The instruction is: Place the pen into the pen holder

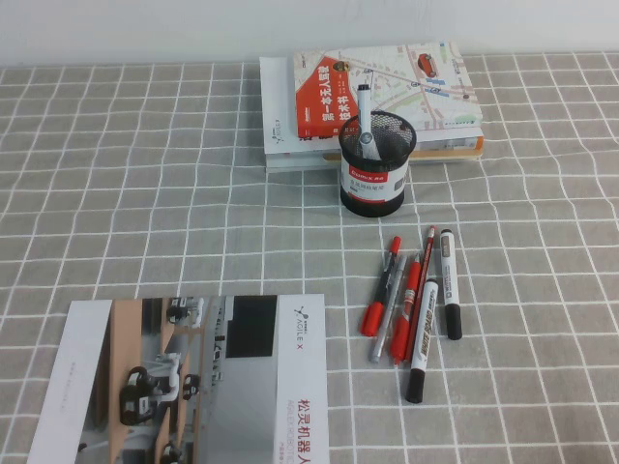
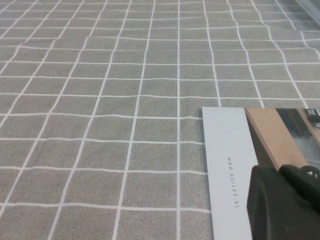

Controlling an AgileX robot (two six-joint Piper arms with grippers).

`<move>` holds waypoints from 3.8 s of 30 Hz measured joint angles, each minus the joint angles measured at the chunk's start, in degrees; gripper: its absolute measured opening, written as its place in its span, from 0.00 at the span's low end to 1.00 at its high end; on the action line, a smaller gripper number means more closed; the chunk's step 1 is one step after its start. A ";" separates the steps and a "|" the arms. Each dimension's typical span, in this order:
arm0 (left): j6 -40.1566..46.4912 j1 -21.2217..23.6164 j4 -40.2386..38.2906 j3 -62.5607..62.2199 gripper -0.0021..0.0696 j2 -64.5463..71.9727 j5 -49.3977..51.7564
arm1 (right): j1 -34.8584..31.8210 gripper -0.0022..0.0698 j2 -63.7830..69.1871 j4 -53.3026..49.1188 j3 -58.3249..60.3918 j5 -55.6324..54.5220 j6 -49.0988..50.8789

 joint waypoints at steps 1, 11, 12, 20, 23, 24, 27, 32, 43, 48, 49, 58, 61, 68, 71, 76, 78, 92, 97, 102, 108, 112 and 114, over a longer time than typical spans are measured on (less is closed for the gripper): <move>0.00 0.00 0.00 0.00 0.02 0.00 0.00 | 0.00 0.01 0.00 0.00 0.00 0.00 0.00; 0.00 0.00 0.00 0.00 0.02 0.00 0.00 | 0.00 0.01 0.00 0.00 0.00 0.00 0.00; 0.00 0.00 0.00 0.00 0.02 0.00 0.00 | 0.00 0.01 0.00 0.00 0.00 0.00 0.00; 0.00 0.00 0.00 0.00 0.02 0.00 0.00 | 0.00 0.01 0.00 5.78 0.00 -0.10 0.00; 0.00 0.00 0.00 0.00 0.02 0.00 0.00 | 0.00 0.01 0.00 17.95 0.00 -1.23 0.22; 0.00 0.00 0.00 0.00 0.02 0.00 0.00 | 0.00 0.01 0.00 22.44 0.00 -1.68 0.19; 0.00 0.00 0.00 0.00 0.02 0.00 0.00 | 0.00 0.01 0.00 38.17 0.00 -3.57 0.19; 0.00 0.00 0.00 0.00 0.02 0.00 0.00 | 0.00 0.01 0.00 55.97 0.00 -11.48 0.19; 0.00 0.00 0.00 0.00 0.02 0.00 0.00 | 0.00 0.01 0.00 60.42 0.00 -15.33 -1.56; 0.00 0.00 0.00 0.00 0.02 0.00 0.00 | 0.00 0.01 0.00 59.63 0.00 -12.76 -7.50; 0.00 0.00 0.00 0.00 0.02 0.00 0.00 | 0.00 0.01 0.19 58.75 -0.17 -11.41 -7.92; 0.00 0.00 0.00 0.00 0.02 0.00 0.00 | 0.00 0.01 25.03 30.68 -21.01 16.56 -8.61; 0.00 0.00 0.00 0.00 0.02 0.00 0.00 | 0.00 0.01 36.82 22.18 -31.24 28.00 -8.61; 0.00 0.00 0.00 0.00 0.02 0.00 0.00 | 1.01 0.01 62.60 12.57 -53.61 47.18 -8.51; 0.00 0.00 0.00 0.00 0.02 0.00 0.00 | 4.85 0.01 71.07 6.30 -60.91 48.59 -4.61; 0.00 0.00 0.00 0.00 0.02 0.00 0.00 | 13.15 0.01 83.38 -5.92 -71.93 48.95 2.59; 0.00 0.00 0.00 0.00 0.02 0.00 0.00 | 14.86 0.01 88.19 -6.77 -76.57 48.95 3.54; 0.00 0.00 0.00 0.00 0.02 0.00 0.00 | 15.51 0.01 109.07 3.01 -92.79 48.95 5.67; 0.00 0.00 0.00 0.00 0.02 0.00 0.00 | 15.51 0.06 113.76 2.27 -94.24 48.85 8.13; 0.00 0.00 0.00 0.00 0.02 0.00 0.00 | 15.51 0.33 117.18 1.72 -94.78 46.30 10.44; 0.00 0.00 0.00 0.00 0.02 0.00 0.00 | 15.51 0.49 118.66 1.61 -94.90 38.26 13.09; 0.00 0.00 0.00 0.00 0.02 0.00 0.00 | 15.51 0.45 119.20 1.61 -95.01 35.29 13.32; 0.00 0.00 0.00 0.00 0.02 0.00 0.00 | 15.51 0.42 120.02 1.49 -95.03 34.87 13.40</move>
